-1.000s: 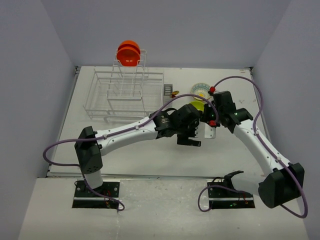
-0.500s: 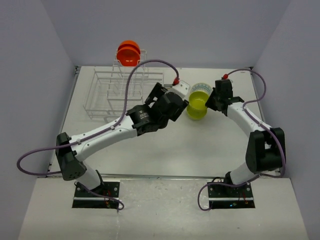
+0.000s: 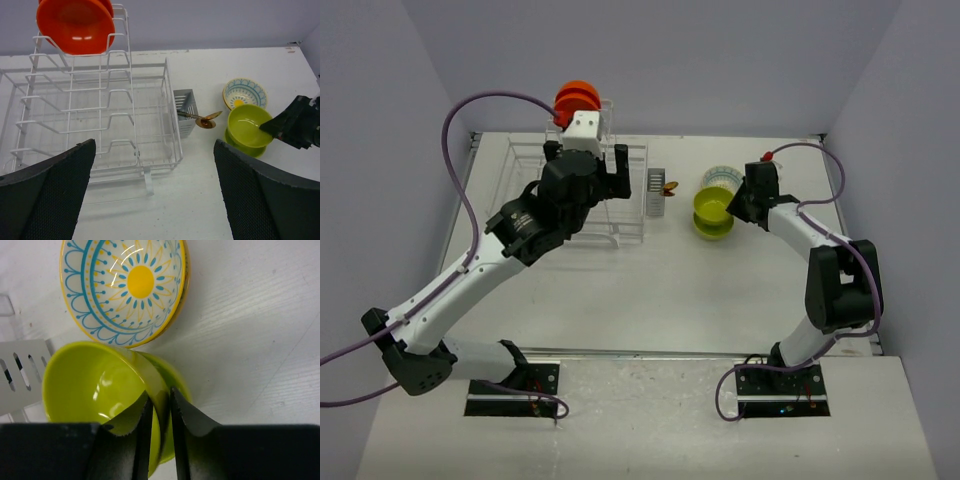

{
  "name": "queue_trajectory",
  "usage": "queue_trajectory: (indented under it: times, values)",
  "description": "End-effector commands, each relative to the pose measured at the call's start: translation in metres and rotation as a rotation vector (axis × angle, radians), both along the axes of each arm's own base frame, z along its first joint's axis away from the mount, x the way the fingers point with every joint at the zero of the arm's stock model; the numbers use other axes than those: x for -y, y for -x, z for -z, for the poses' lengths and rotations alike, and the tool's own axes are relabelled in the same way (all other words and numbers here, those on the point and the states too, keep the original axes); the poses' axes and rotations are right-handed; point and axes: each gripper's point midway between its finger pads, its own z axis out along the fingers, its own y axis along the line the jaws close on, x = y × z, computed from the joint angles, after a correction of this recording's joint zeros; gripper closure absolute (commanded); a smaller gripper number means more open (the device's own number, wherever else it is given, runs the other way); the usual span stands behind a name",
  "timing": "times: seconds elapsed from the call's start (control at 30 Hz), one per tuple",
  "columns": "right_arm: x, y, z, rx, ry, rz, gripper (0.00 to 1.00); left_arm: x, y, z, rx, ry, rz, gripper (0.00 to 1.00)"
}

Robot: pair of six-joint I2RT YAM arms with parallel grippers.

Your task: Unload the bowls from the dish rack

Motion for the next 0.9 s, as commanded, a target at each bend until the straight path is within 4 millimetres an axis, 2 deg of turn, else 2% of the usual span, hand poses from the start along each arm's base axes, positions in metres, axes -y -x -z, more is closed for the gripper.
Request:
queue_trajectory:
  times: [0.0, 0.03, 0.1, 0.13, 0.17, 0.2, 0.23, 0.3, 0.33, 0.37, 0.47, 0.5, 0.53, 0.57, 0.6, 0.63, 0.67, 0.7, 0.77, 0.8, 0.83, 0.87]
  values:
    - [-0.002, -0.010, -0.014, 0.068, -0.016, 0.012, 0.78, -0.002, -0.017, 0.009, -0.027, 0.090, -0.031, 0.00]
    - [-0.003, -0.009, -0.016, 0.073, -0.020, 0.010, 0.75, -0.010, -0.025, 0.007, -0.028, 0.126, -0.056, 0.00]
    - [-0.002, -0.003, -0.017, 0.075, -0.024, 0.010, 0.68, -0.012, -0.031, 0.000, -0.027, 0.178, -0.050, 0.00]
    - [-0.002, -0.001, -0.028, 0.101, -0.027, 0.010, 0.66, -0.020, -0.038, -0.008, -0.014, 0.198, -0.071, 0.00]
    - [0.000, 0.004, -0.028, 0.102, -0.024, 0.014, 0.59, -0.021, -0.040, -0.012, -0.010, 0.214, -0.068, 0.00]
    - [0.003, 0.007, -0.033, 0.110, -0.016, 0.019, 0.56, -0.025, -0.043, -0.017, -0.003, 0.237, -0.089, 0.00]
    - [0.006, 0.011, -0.047, 0.142, -0.010, 0.027, 0.55, -0.032, -0.047, -0.021, 0.005, 0.251, -0.115, 0.00]
    - [0.012, 0.018, -0.058, 0.161, 0.010, 0.034, 0.53, -0.037, -0.053, -0.033, 0.030, 0.280, -0.130, 0.00]
    - [0.015, 0.022, -0.075, 0.202, 0.007, 0.044, 0.52, -0.041, -0.059, -0.034, 0.031, 0.283, -0.146, 0.00]
    - [0.017, 0.026, -0.079, 0.211, 0.009, 0.044, 0.50, -0.044, -0.061, -0.045, 0.048, 0.299, -0.152, 0.00]
    - [0.022, 0.039, -0.102, 0.240, 0.012, 0.044, 0.42, -0.055, -0.075, -0.051, 0.059, 0.348, -0.196, 0.00]
    - [0.023, 0.048, -0.114, 0.259, 0.008, 0.033, 0.41, -0.060, -0.085, -0.055, 0.071, 0.394, -0.202, 0.00]
    - [0.021, 0.050, -0.112, 0.248, 0.005, 0.021, 0.38, -0.061, -0.091, -0.055, 0.072, 0.423, -0.194, 0.00]
    - [0.020, 0.059, -0.125, 0.286, -0.007, 0.009, 0.35, -0.063, -0.098, -0.055, 0.069, 0.457, -0.183, 0.00]
    - [0.018, 0.066, -0.130, 0.301, -0.016, -0.007, 0.31, -0.058, -0.103, -0.060, 0.052, 0.540, -0.145, 0.00]
    - [0.012, 0.075, -0.131, 0.309, -0.042, -0.040, 0.28, -0.070, -0.119, -0.052, 0.032, 0.566, -0.179, 0.00]
    - [0.009, 0.085, -0.150, 0.369, -0.062, -0.064, 0.24, -0.074, -0.126, -0.050, 0.019, 0.600, -0.189, 0.00]
    - [0.006, 0.092, -0.155, 0.387, -0.077, -0.088, 0.24, -0.080, -0.139, -0.046, -0.010, 0.676, -0.214, 0.00]
    - [-0.003, 0.106, -0.161, 0.412, -0.113, -0.140, 0.21, -0.081, -0.151, -0.040, -0.045, 0.801, -0.233, 0.00]
    - [-0.004, 0.114, -0.172, 0.450, -0.123, -0.156, 0.21, -0.084, -0.157, -0.040, -0.042, 0.854, -0.249, 0.00]
    - [-0.006, 0.119, -0.171, 0.453, -0.129, -0.168, 0.21, -0.083, -0.165, -0.024, -0.072, 0.886, -0.270, 0.00]
    - [-0.009, 0.124, -0.174, 0.461, -0.145, -0.185, 0.21, -0.082, -0.169, -0.021, -0.077, 0.958, -0.291, 0.00]
